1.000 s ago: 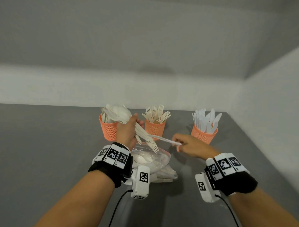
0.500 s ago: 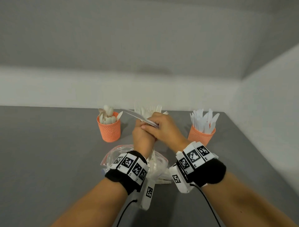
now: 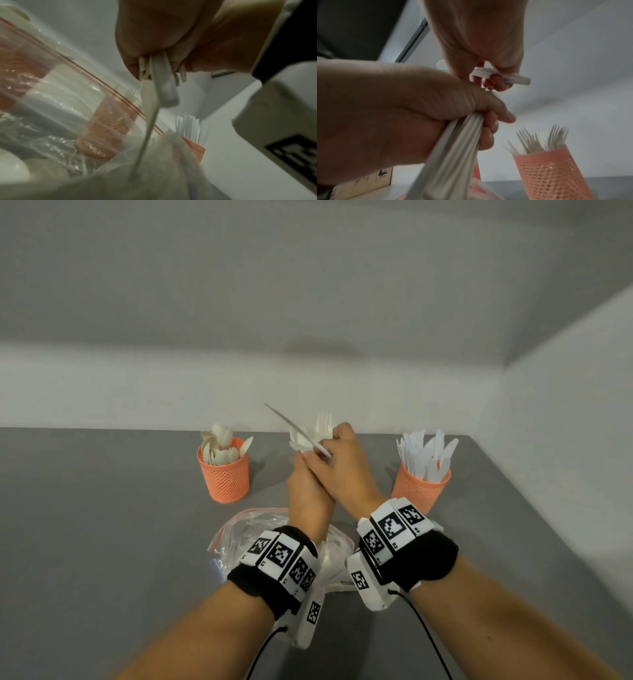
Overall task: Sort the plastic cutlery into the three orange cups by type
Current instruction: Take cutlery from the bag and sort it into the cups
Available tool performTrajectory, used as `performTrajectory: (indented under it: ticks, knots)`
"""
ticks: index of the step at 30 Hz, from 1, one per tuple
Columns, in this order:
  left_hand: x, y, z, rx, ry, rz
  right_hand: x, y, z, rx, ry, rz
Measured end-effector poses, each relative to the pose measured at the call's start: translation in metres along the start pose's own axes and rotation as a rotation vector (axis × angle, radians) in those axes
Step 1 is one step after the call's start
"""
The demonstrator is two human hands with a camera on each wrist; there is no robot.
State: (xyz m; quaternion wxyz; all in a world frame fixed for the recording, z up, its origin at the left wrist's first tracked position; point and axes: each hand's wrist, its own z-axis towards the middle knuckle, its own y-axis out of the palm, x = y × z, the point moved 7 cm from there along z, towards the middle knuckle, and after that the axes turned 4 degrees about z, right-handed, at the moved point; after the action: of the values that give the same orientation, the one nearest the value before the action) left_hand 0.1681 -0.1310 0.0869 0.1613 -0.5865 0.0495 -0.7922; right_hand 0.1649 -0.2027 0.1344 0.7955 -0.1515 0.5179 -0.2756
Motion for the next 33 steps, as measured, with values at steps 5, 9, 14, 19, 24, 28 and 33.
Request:
performTrajectory:
  ticks: [5,9,14,19,24,28,33]
  knots:
    - [0.003,0.006,0.006,-0.048,0.035,0.008,-0.008,-0.027,0.019,0.114,0.021,0.167]
    - [-0.012,0.017,0.008,-0.103,0.008,-0.002,-0.003,-0.06,0.036,0.215,0.117,0.348]
    - [-0.027,0.023,0.006,-0.132,-0.048,-0.092,0.029,-0.1,0.033,0.326,0.221,0.49]
    - [-0.023,0.025,0.011,-0.126,-0.048,-0.188,0.052,-0.165,0.008,0.502,0.086,0.1]
    - [-0.005,0.039,0.011,-0.172,-0.072,-0.348,0.085,-0.2,-0.007,0.673,0.083,-0.035]
    - [0.005,0.047,0.01,-0.19,-0.106,-0.424,0.133,-0.179,-0.014,0.671,0.268,0.103]
    - [0.005,0.047,0.012,-0.224,-0.123,-0.477,0.165,-0.154,-0.021,0.425,0.468,0.018]
